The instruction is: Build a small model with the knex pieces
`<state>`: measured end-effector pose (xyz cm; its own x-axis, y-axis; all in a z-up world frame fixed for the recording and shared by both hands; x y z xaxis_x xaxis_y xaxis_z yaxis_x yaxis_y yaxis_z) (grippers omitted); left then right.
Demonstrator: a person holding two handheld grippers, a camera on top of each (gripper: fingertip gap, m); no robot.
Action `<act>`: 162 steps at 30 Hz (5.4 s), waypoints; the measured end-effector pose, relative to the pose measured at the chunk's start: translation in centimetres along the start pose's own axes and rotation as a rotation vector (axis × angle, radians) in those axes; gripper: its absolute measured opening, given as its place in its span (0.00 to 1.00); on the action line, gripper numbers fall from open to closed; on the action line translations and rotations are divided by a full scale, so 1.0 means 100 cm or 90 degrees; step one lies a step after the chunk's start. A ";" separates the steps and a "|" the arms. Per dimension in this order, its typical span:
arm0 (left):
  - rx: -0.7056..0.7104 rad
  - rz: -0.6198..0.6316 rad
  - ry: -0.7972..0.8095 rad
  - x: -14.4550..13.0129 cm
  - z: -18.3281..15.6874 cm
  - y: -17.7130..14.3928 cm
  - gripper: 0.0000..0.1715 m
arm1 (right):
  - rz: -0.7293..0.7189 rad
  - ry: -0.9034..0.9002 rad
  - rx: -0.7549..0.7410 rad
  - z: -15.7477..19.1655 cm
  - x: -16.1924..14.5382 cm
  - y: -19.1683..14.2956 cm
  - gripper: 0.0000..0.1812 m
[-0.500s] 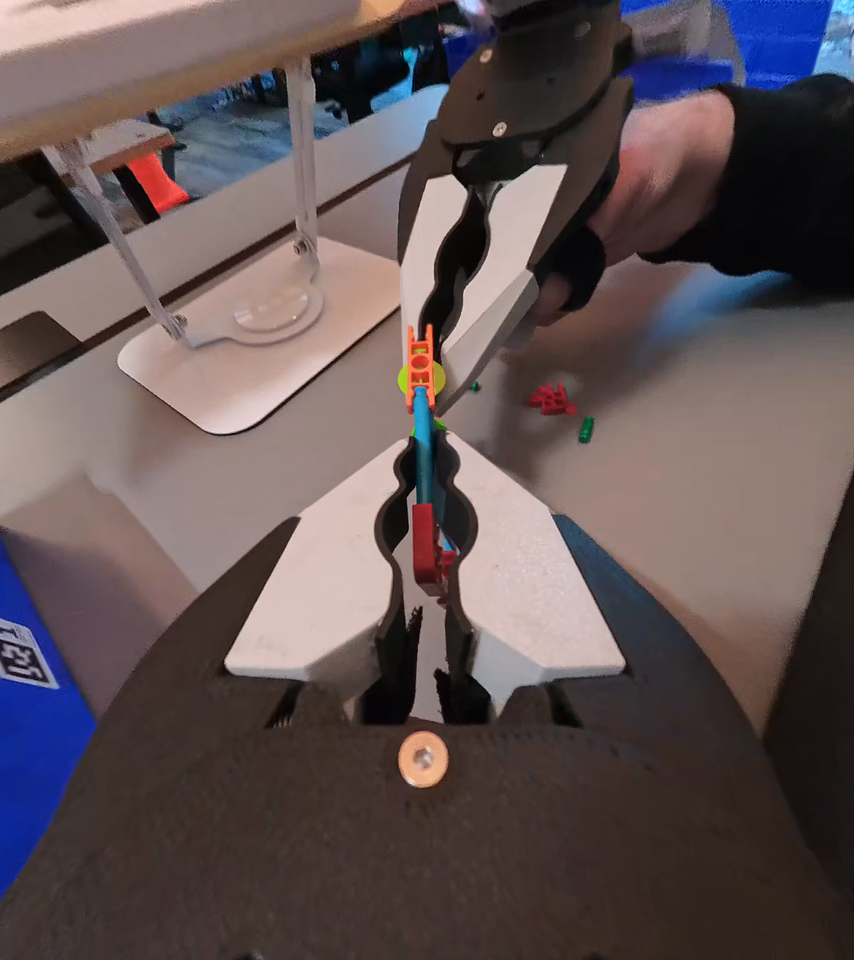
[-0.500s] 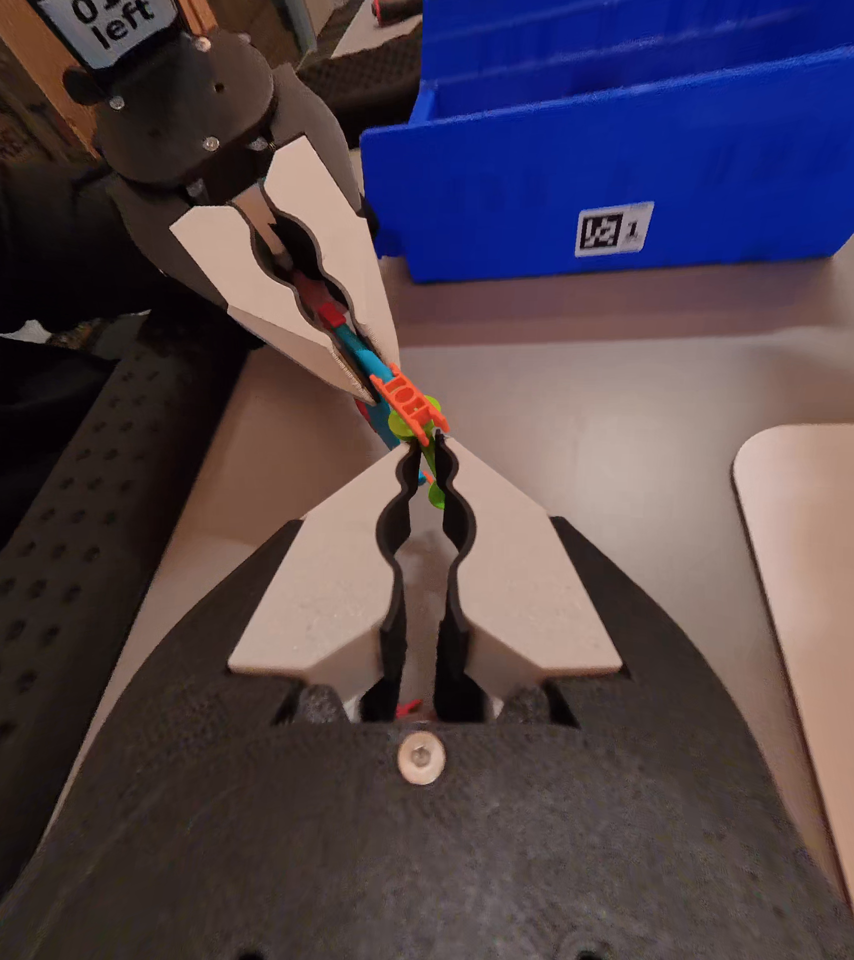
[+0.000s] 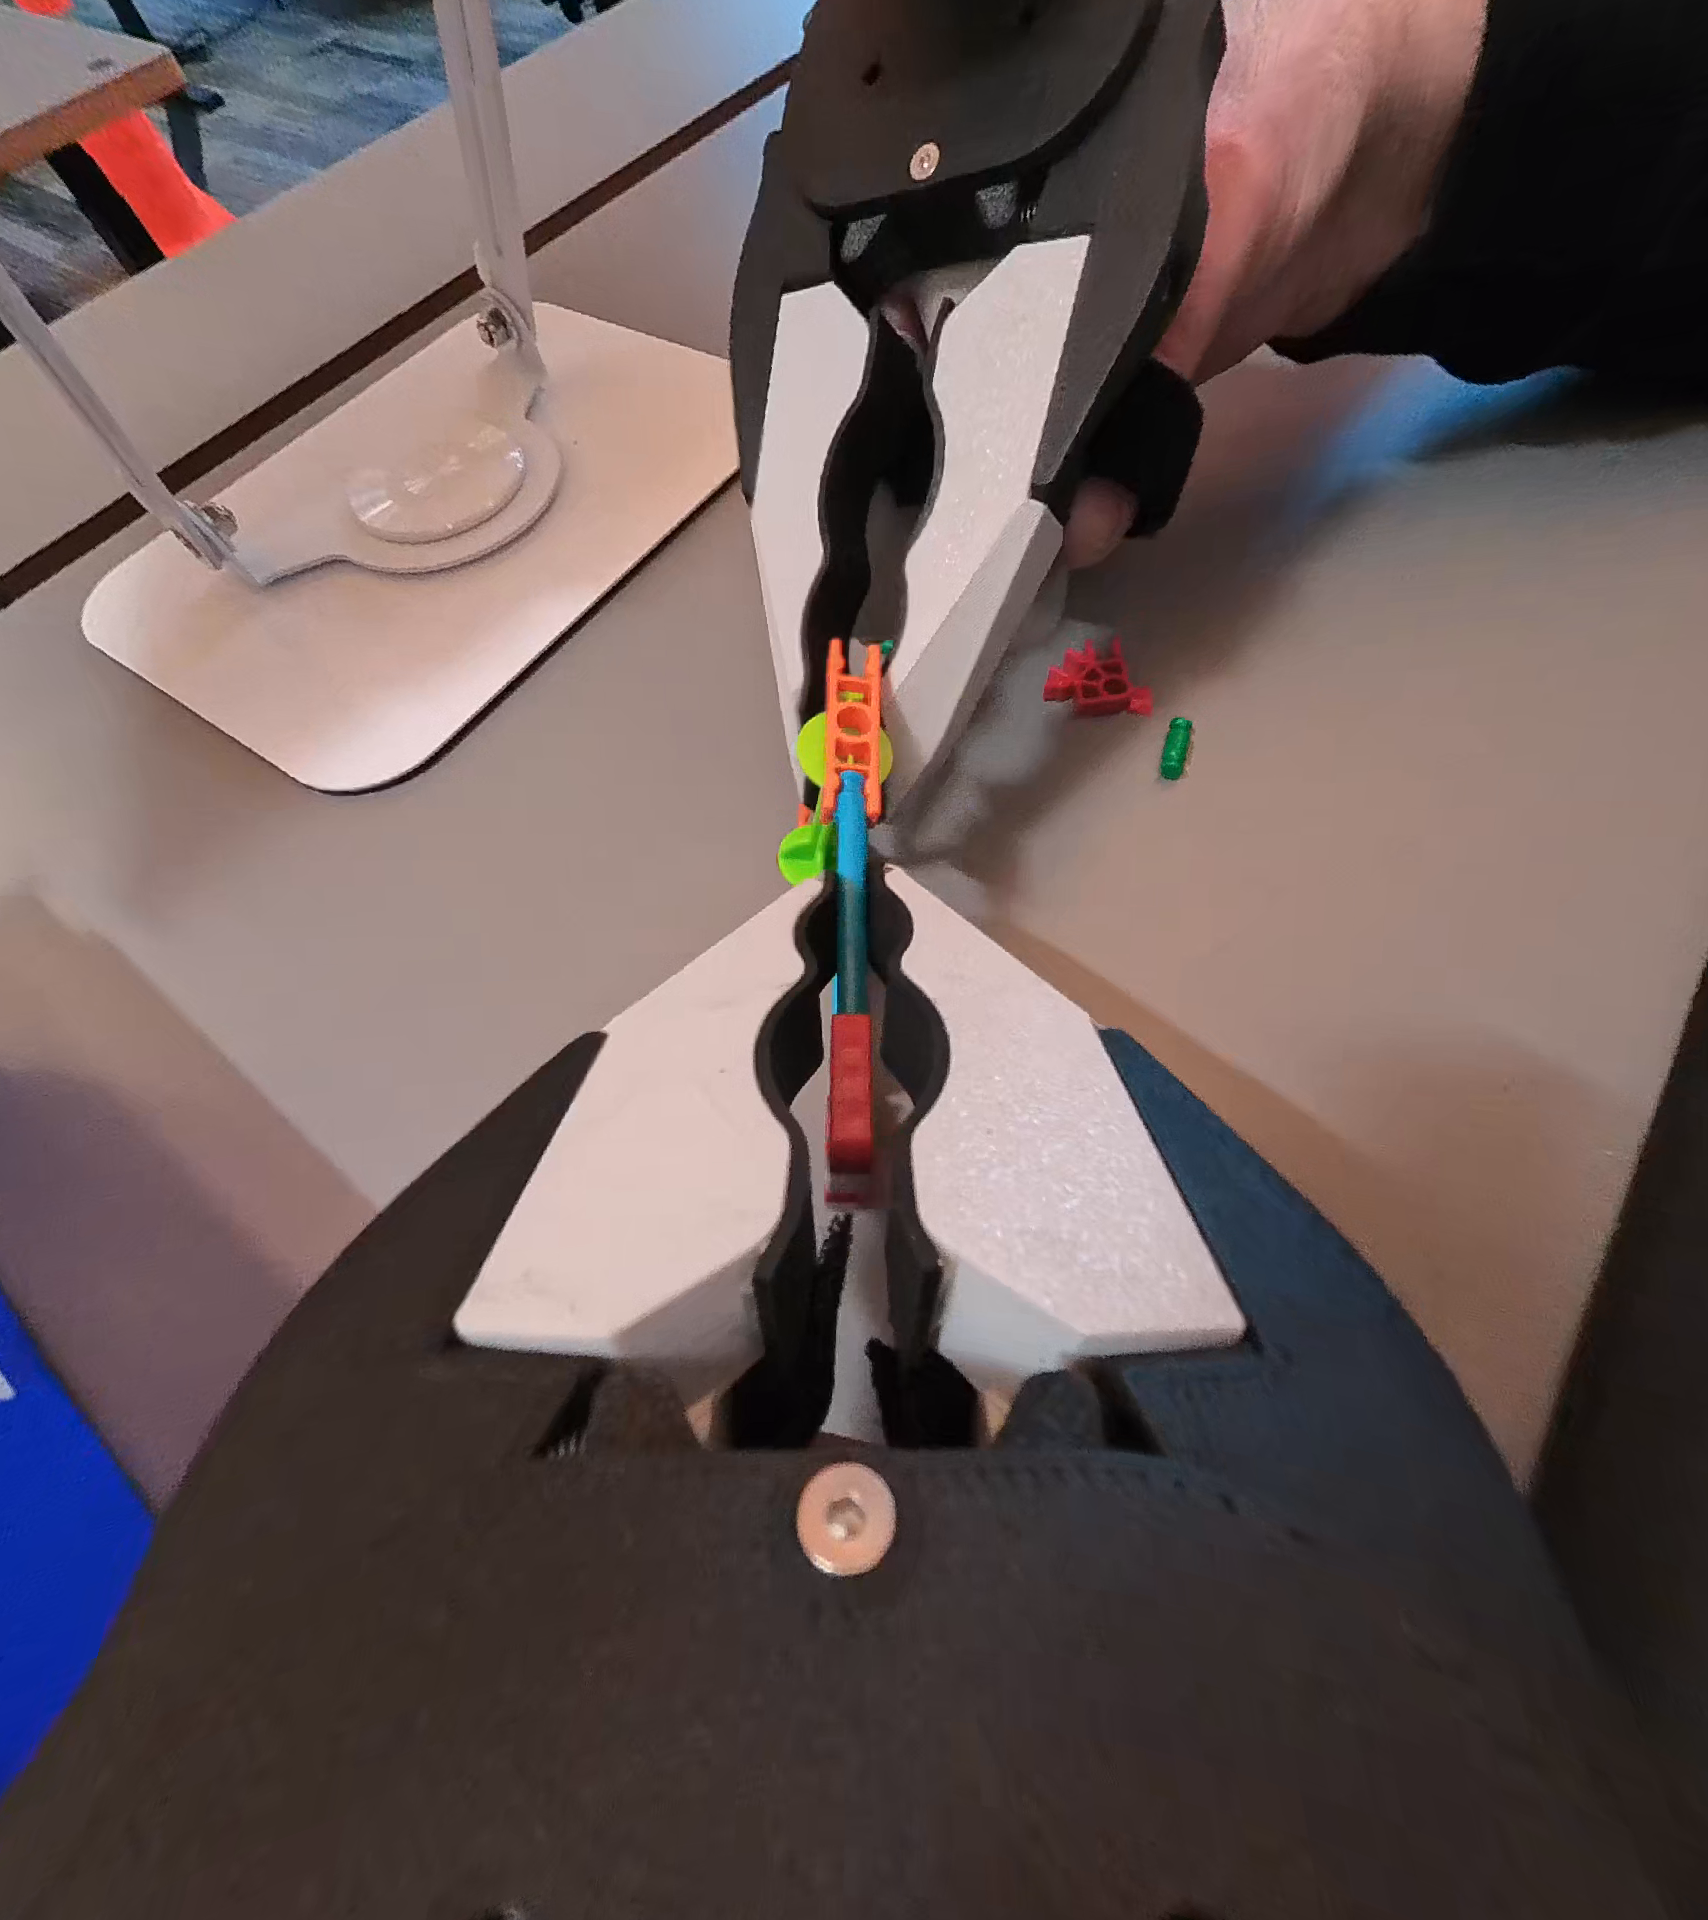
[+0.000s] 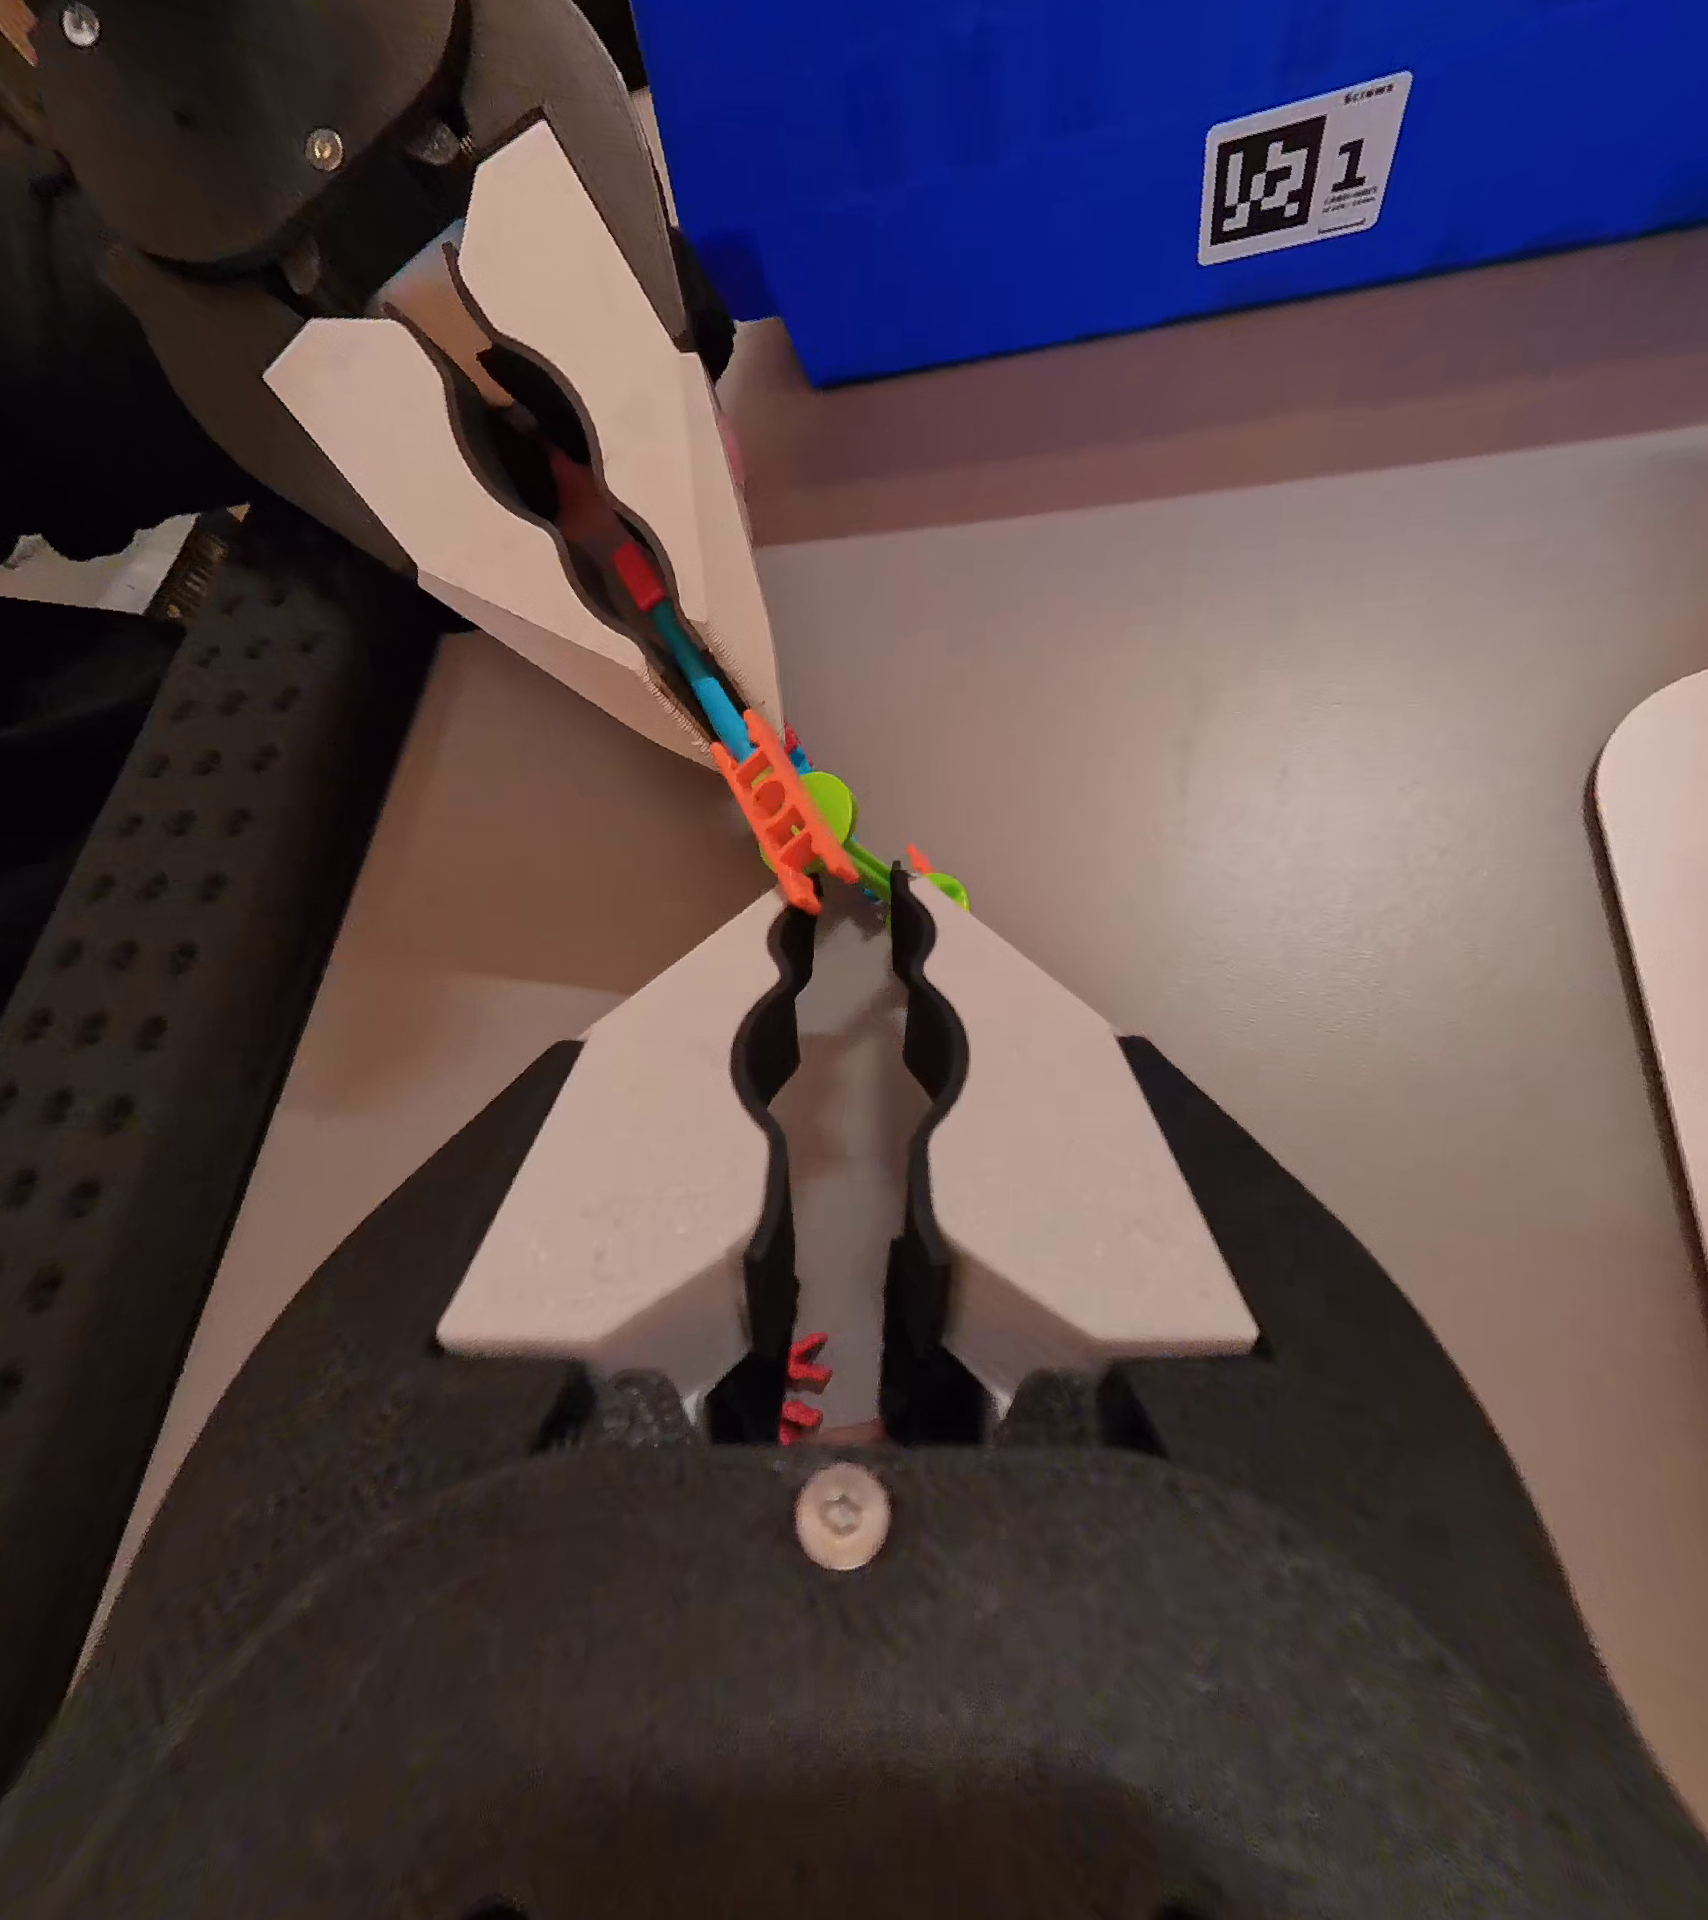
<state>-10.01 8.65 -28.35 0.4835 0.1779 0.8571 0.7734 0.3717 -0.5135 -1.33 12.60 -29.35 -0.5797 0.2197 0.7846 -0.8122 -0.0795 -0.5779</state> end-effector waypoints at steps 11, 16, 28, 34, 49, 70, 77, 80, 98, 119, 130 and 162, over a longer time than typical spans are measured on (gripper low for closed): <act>0.007 0.006 0.051 0.003 -0.001 0.003 0.01 | -0.020 -0.068 0.012 0.007 0.009 -0.019 0.23; 0.097 0.017 0.246 0.010 -0.008 0.001 0.01 | -0.075 0.015 0.099 0.010 0.016 -0.027 0.18; 0.225 0.060 0.546 0.012 -0.025 0.003 0.01 | -0.069 -0.048 0.110 0.019 0.014 -0.026 0.14; 0.261 0.048 0.605 0.018 -0.028 -0.001 0.00 | -0.086 -0.165 0.059 0.025 0.018 -0.031 0.10; 0.296 0.053 0.670 0.017 -0.030 -0.003 0.00 | -0.092 -0.205 0.064 0.032 0.019 -0.032 0.07; 0.056 -0.134 0.266 0.038 -0.023 -0.023 0.01 | -0.045 -0.429 -0.204 0.014 0.020 -0.025 0.09; 0.042 -0.152 0.234 0.039 -0.021 -0.024 0.01 | -0.019 -0.395 -0.164 0.017 0.017 -0.028 0.08; 0.064 -0.162 0.220 0.040 -0.015 -0.025 0.04 | -0.028 -0.358 -0.144 0.016 0.019 -0.030 0.08; -0.006 -0.125 0.103 0.025 -0.008 -0.015 0.01 | -0.131 -0.244 -0.050 0.026 0.035 -0.038 0.08; -0.034 -0.130 0.102 0.024 -0.012 -0.016 0.01 | -0.100 -0.295 -0.058 0.033 0.033 -0.038 0.07; -0.083 -0.051 0.054 0.003 -0.011 -0.003 0.01 | -0.071 -0.351 -0.101 0.028 0.026 -0.036 0.05; -0.126 0.084 0.056 -0.026 -0.010 0.016 0.00 | 0.070 -0.225 -0.036 0.008 -0.019 0.002 0.02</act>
<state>-9.62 7.91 -31.41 0.6133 0.1296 0.7792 0.7619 0.1633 -0.6268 -0.47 11.33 -30.81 -0.6578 -0.1377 0.7405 -0.7447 -0.0277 -0.6668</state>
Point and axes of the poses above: each gripper's, where its closed fingertips meet, y out along the fingers, x out of its top, z = x × y across the jaws, the point moved 5 cm from there along -y, back along the fingers, and after that the axes turned 5 degrees about -x, right-handed, at the moved point
